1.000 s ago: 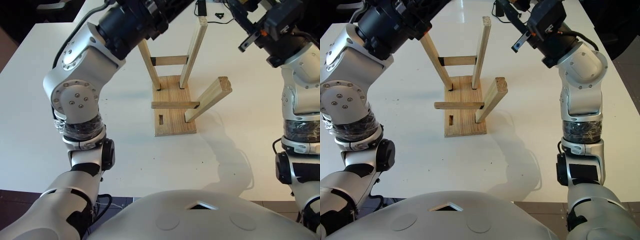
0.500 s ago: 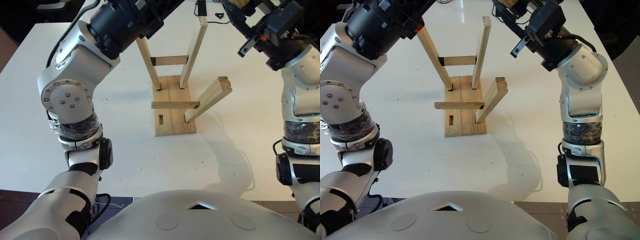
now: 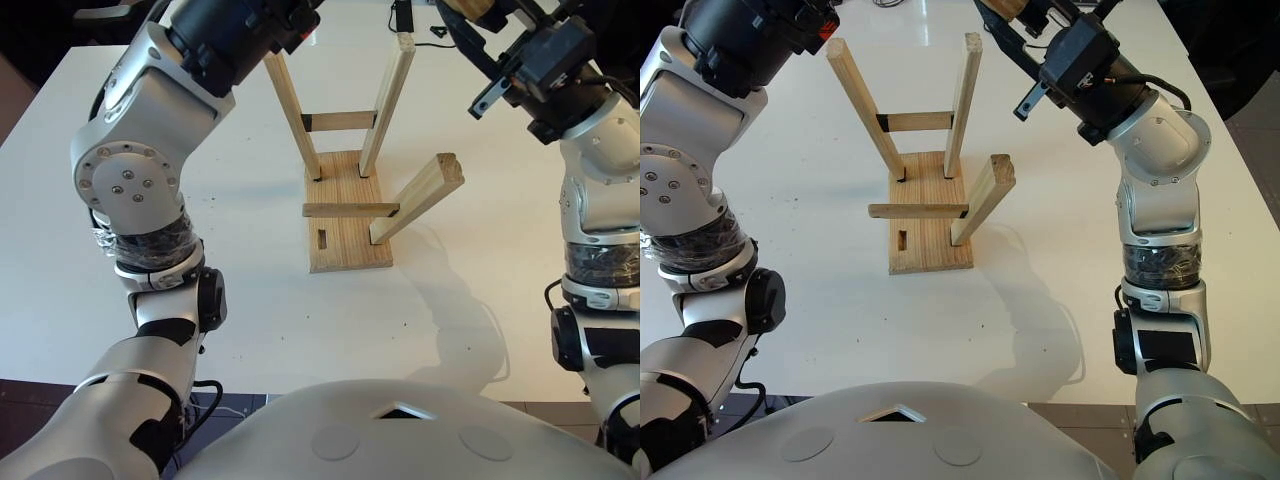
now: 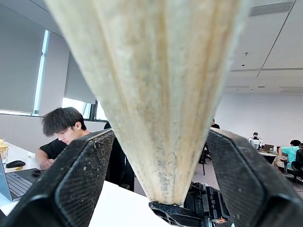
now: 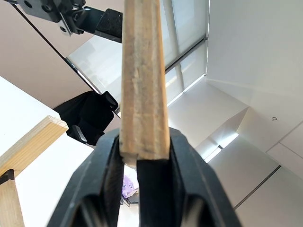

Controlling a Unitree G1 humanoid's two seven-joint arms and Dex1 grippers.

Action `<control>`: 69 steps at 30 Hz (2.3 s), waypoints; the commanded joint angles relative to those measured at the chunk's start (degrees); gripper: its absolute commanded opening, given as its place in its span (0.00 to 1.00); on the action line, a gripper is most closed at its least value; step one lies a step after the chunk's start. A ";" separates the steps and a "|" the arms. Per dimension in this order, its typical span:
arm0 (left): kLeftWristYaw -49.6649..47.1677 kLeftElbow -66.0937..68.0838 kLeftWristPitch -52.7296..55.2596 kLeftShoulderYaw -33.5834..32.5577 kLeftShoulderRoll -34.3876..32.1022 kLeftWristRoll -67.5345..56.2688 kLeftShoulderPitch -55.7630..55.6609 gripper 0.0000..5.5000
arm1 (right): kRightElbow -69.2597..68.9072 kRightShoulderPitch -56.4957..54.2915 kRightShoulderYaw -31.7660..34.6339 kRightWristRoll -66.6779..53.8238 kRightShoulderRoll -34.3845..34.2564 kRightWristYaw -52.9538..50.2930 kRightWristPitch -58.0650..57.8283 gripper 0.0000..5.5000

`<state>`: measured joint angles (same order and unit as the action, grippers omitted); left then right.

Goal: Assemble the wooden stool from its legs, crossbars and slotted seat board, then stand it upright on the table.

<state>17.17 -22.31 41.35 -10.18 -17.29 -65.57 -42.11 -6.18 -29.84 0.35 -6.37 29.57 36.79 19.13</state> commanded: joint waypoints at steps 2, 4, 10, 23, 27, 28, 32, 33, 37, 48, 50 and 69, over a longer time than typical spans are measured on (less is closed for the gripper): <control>0.63 -0.17 0.34 0.14 -0.82 -0.61 -0.36 0.60 | 1.57 -1.03 0.30 1.68 0.49 -0.78 1.82 0.19; 0.70 -0.05 0.49 0.29 -0.90 -0.65 -0.34 0.56 | 2.10 -1.06 0.15 2.72 0.65 -1.14 2.75 0.19; 0.91 0.50 0.95 0.73 -1.35 -0.06 -0.45 0.39 | 4.43 -0.21 -1.11 8.39 1.40 -2.36 7.92 0.19; 2.42 1.08 0.70 1.48 -2.20 1.88 -0.22 0.38 | 7.48 -0.53 -1.49 13.61 2.21 -5.87 12.05 0.31; 2.48 1.05 0.61 0.93 -2.50 1.50 -0.63 0.38 | 8.38 0.00 -1.87 13.30 2.63 -5.51 11.44 0.38; 2.49 1.08 0.55 0.91 -2.56 1.59 -0.78 0.38 | 8.74 0.28 -1.94 12.86 2.95 -5.05 11.32 0.38; 2.86 0.78 0.76 -0.11 -4.59 1.78 -1.06 0.38 | 10.99 1.39 -0.60 10.65 4.72 -3.89 10.92 0.38; 2.98 0.57 1.10 -0.79 -5.55 1.39 -1.03 0.38 | 11.78 1.50 0.09 10.00 5.21 -3.83 10.76 0.38; 6.76 -2.36 3.67 -4.41 -12.39 -1.72 1.48 0.38 | 17.36 1.50 2.89 9.68 7.71 -4.99 11.62 0.38; 34.97 -7.59 1.46 -21.99 -35.19 6.71 32.73 0.38 | 21.56 6.31 7.90 7.73 12.81 -6.27 12.29 0.38; 41.13 -8.41 -1.92 -22.05 -35.66 10.94 40.51 0.38 | 21.42 6.19 8.34 6.65 13.33 -5.64 11.61 0.38; 47.15 -0.49 -23.70 0.24 -25.24 29.18 42.82 0.38 | 29.32 -0.77 3.66 5.95 11.90 -1.07 12.86 0.38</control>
<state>63.88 -24.38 19.00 -11.41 -43.30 -37.27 2.43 22.44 -29.00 4.49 -0.02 41.76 35.14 31.58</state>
